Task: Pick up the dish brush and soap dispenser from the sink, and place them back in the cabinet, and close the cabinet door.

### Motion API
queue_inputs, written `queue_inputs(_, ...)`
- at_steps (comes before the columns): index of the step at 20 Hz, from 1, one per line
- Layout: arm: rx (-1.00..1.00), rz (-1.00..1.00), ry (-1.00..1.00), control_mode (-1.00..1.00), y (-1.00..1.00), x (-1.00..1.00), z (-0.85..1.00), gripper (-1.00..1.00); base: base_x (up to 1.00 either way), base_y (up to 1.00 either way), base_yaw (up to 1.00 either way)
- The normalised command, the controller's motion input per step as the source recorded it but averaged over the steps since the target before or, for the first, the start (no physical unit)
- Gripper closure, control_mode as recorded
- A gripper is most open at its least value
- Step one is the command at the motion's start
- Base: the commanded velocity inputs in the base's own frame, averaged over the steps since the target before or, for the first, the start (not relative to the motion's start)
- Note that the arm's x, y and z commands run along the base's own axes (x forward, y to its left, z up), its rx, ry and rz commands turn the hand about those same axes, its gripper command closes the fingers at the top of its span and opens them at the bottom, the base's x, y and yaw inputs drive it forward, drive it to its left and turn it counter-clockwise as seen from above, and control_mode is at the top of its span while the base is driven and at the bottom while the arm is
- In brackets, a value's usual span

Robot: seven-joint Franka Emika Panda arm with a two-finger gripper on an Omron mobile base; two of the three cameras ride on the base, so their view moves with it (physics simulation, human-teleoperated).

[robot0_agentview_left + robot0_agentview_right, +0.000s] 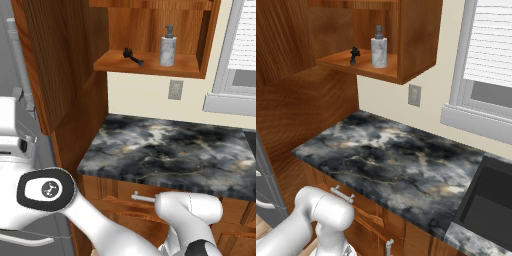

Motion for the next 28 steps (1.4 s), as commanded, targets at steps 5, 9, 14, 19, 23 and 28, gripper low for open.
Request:
queue_inputs(5,0.0,0.0,0.01,-1.0,0.0,0.0,0.05,-1.0,0.0,0.0,0.0)
queue_inputs(9,0.0,0.0,0.08,-1.0,0.0,0.0,0.17,-1.0,0.0,0.0,0.0)
queue_inputs(14,0.02,0.0,0.11,-1.0,0.0,0.0,0.07,-1.0,0.0,0.0,0.0)
queue_inputs(19,0.02,-0.01,0.09,-1.0,-0.22,0.0,0.0,-1.0,0.0,0.0,0.0)
queue_inputs(23,0.01,0.0,0.06,-1.0,-0.37,0.0,0.02,-1.0,0.0,0.0,0.0)
queue_inputs(28,0.03,0.0,0.07,-1.0,-0.44,0.0,0.14,-1.0,0.0,0.0,0.0)
